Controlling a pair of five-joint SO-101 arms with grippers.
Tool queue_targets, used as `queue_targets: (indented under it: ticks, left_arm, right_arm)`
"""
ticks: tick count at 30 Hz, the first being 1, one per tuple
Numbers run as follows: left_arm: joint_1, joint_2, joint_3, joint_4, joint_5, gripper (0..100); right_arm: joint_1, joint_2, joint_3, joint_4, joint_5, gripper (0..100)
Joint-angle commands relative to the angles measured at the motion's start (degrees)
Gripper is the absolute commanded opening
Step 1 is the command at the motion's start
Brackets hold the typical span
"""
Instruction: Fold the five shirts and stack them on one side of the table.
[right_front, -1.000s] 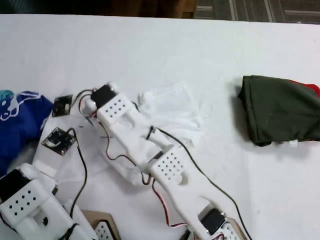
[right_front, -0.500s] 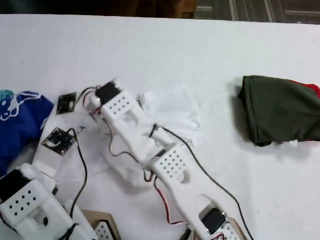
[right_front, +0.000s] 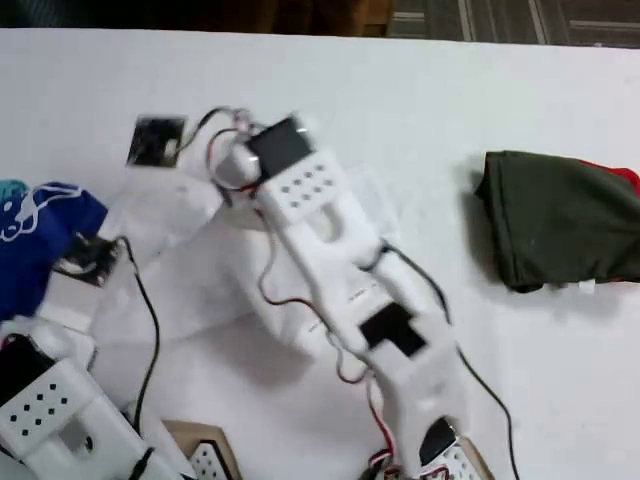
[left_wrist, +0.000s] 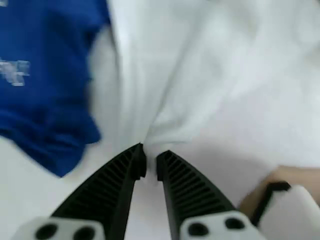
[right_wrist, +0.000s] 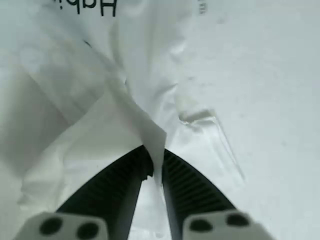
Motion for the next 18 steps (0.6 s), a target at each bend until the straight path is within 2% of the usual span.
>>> queue_targets:
  ticks: [1,7,10,15,18]
  left_arm:
    - [0.18,-0.26,-8.92,-0.88,3.25,3]
    - [0.26,-0.44,-15.08,-4.31,7.91,3]
    - [0.44,-0.18,-15.60,-4.22,7.82,3]
    - [1.49,-0.26,-7.69,-4.48,5.10,3]
    - [1.85,-0.53,-0.13,-7.21,2.37,3]
  right_arm:
    - [3.30,-11.12,1.14,1.36,-3.87,1.9]
    - [8.57,-20.53,0.97,1.36,-9.14,1.9]
    - [9.89,-24.31,1.41,1.36,-10.37,1.9]
    - [9.98,-24.75,8.00,0.75,-17.23,1.9]
    - [9.98,-20.53,16.26,-5.67,-19.87,1.9]
